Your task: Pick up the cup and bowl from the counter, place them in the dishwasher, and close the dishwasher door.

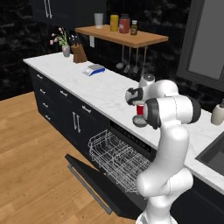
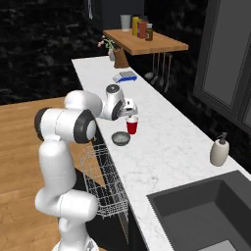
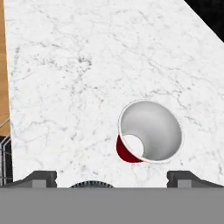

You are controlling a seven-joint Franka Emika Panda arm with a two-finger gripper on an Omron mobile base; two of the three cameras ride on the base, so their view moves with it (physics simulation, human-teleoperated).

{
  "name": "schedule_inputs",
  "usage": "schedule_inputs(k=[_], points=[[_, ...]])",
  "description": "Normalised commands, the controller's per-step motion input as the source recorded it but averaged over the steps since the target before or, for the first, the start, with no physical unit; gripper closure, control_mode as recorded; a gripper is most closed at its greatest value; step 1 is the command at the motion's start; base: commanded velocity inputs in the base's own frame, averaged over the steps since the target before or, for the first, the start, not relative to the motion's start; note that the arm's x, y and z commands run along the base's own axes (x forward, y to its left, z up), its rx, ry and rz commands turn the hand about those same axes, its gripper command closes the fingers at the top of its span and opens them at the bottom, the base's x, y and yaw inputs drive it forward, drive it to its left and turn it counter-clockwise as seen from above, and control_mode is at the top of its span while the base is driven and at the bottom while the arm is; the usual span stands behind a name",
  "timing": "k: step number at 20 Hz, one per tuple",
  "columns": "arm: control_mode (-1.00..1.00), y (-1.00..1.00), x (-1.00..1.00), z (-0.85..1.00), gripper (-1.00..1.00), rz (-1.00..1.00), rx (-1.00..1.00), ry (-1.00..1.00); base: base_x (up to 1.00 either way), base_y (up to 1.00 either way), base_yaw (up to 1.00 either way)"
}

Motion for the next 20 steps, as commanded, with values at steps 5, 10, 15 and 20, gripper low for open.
schedule_inputs(k=[5,10,15,20], points=[[-1.0,-0.05,0.49,-0.24,-1.0,0.0,0.0,0.04,0.0,0.0,0.0],[-1.0,-0.09,0.37,-0.18,-1.0,0.0,0.0,0.03,0.0,0.0,0.0],[-1.0,-0.05,0.31,-0.28,-1.0,0.0,-0.01,0.03,0.0,0.0,0.0],[-1.0,-0.01,0.0,-0.38,-1.0,0.0,-0.02,0.03,0.0,0.0,0.0]])
